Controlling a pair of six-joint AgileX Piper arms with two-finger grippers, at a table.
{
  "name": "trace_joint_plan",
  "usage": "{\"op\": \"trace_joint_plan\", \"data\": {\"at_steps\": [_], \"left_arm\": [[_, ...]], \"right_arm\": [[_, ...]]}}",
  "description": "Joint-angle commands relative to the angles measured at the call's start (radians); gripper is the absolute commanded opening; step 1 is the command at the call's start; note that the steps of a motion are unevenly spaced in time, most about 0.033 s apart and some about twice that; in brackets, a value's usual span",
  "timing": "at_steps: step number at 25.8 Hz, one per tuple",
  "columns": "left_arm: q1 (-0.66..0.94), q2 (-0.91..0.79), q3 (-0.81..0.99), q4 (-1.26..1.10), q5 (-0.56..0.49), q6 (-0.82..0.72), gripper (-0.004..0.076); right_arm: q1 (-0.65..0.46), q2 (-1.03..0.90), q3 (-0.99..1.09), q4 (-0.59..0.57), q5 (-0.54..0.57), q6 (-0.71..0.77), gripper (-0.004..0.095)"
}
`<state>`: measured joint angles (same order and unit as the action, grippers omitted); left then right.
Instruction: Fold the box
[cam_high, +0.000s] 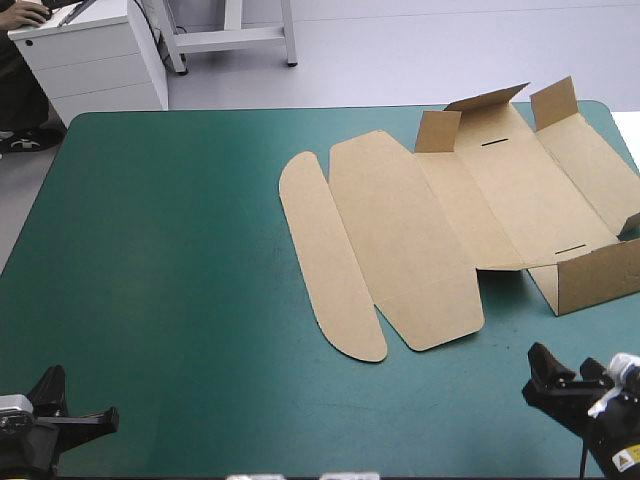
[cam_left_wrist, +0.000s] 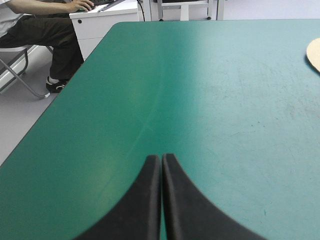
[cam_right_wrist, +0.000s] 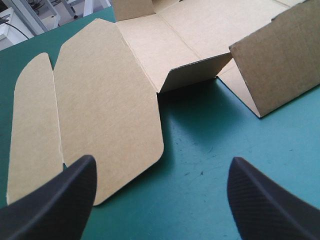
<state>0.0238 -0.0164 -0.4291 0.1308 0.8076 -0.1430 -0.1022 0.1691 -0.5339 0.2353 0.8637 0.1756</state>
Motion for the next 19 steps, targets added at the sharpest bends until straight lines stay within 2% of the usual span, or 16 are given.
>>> {"op": "trace_joint_plan", "data": {"at_steps": [1,8,14,17,19], "left_arm": [[-0.001,-0.013,-0.022,0.000,-0.076,-0.003,-0.0010],[-0.001,-0.013,-0.022,0.000,-0.076,-0.003,-0.0010],[-0.001,-0.013,-0.022,0.000,-0.076,-0.003,-0.0010],[-0.001,-0.013,-0.022,0.000,-0.076,-0.003,-0.0010],[-0.001,-0.013,-0.022,0.000,-0.076,-0.003,-0.0010]], "right_arm": [[0.001,0.144,-0.094,0.012,-0.122,0.097,0.0756],[0.001,0.442,-0.219,0.014,-0.284,0.362,0.0760],[0.001,0.671,-0.253,0.026,-0.305,0.555,0.0760],[0.001,0.751,-0.253,0.074,-0.308,0.640,0.0760],[0.001,0.823,-0.253,0.124,-0.337,0.640,0.0760]]}}
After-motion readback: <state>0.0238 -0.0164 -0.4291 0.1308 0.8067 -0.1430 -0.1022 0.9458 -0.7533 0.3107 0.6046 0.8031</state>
